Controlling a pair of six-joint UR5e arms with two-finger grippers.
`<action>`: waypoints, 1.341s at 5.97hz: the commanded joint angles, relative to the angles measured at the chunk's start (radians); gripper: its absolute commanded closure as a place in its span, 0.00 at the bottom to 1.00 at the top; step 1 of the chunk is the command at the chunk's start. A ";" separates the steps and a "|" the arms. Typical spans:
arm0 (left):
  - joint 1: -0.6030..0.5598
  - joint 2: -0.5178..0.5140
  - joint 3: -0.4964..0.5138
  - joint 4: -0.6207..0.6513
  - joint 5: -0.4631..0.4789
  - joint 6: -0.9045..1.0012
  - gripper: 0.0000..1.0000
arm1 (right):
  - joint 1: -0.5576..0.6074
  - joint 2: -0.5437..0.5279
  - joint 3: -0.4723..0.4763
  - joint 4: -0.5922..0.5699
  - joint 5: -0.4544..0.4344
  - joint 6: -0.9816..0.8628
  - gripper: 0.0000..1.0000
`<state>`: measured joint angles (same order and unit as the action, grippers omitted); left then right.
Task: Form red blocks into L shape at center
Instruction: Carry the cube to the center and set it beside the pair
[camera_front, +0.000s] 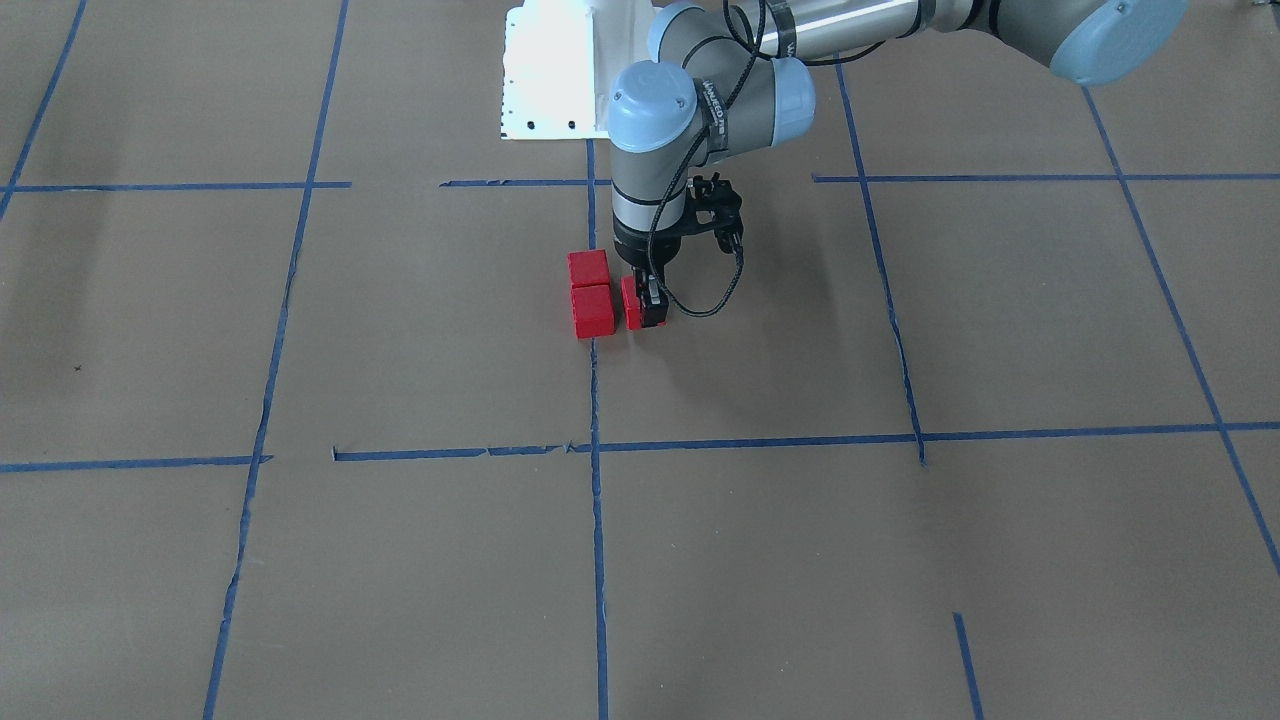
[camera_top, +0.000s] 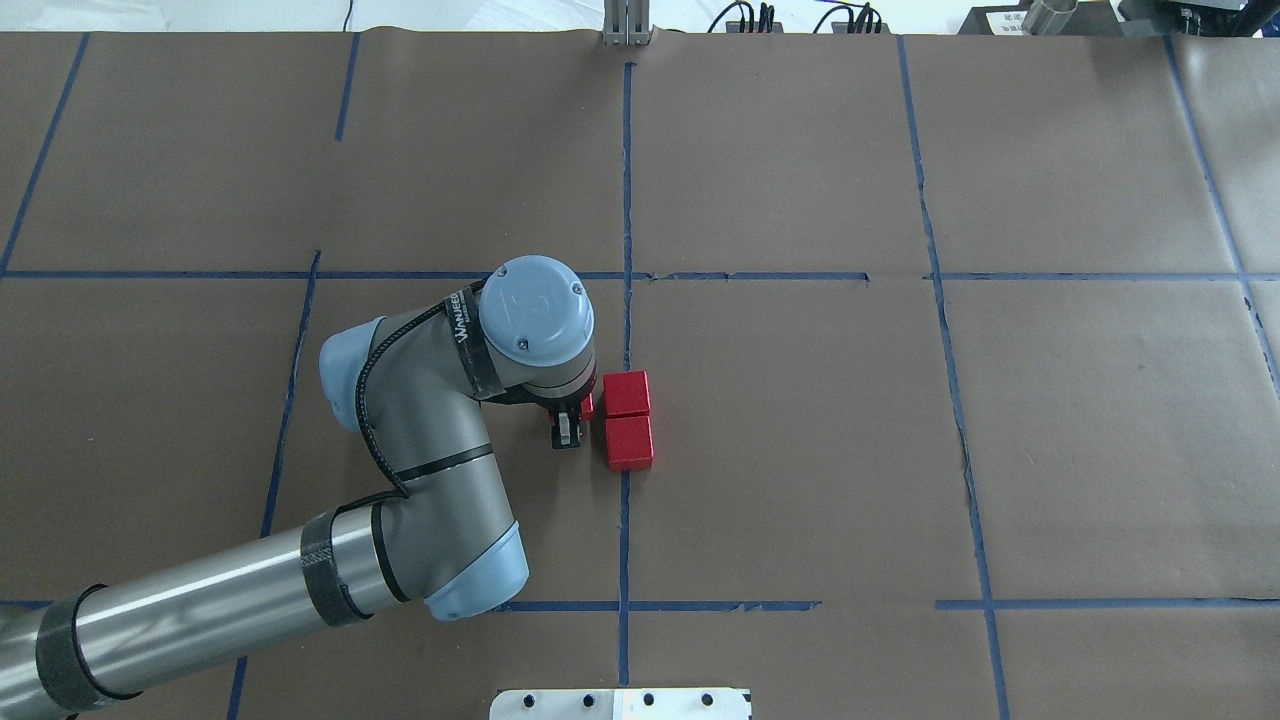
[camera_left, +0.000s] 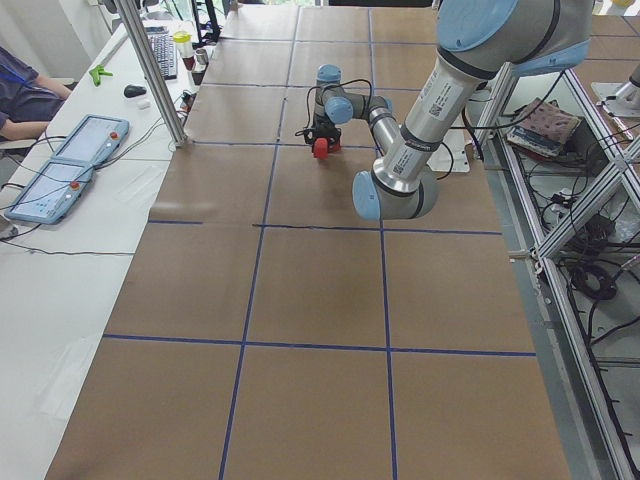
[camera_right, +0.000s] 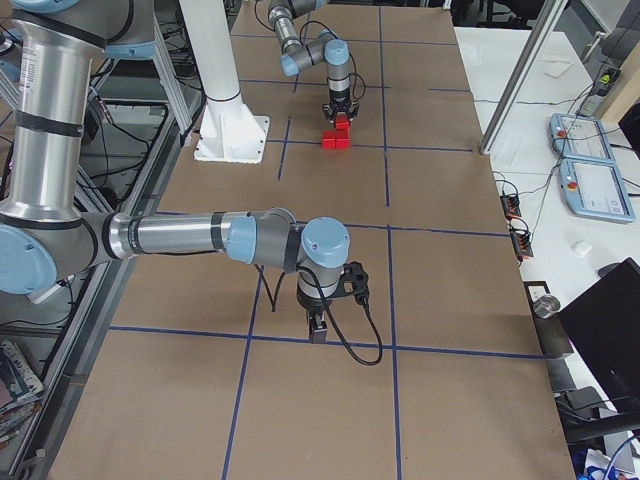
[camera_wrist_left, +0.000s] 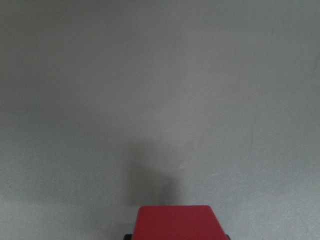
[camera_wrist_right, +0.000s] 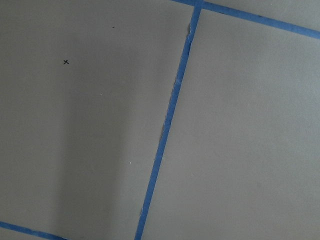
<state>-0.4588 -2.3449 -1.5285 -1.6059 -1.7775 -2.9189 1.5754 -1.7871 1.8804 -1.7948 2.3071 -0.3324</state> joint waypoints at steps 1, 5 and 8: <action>0.000 -0.033 0.057 -0.014 0.000 -0.002 0.68 | 0.000 -0.002 0.000 0.000 0.000 0.003 0.01; 0.009 -0.027 0.057 -0.028 0.000 0.001 0.67 | 0.000 -0.003 -0.006 0.000 0.000 0.003 0.01; 0.026 -0.024 0.057 -0.037 0.000 0.001 0.66 | 0.000 0.000 -0.010 0.000 0.000 0.003 0.01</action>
<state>-0.4407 -2.3707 -1.4716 -1.6415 -1.7775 -2.9172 1.5754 -1.7885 1.8724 -1.7948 2.3071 -0.3298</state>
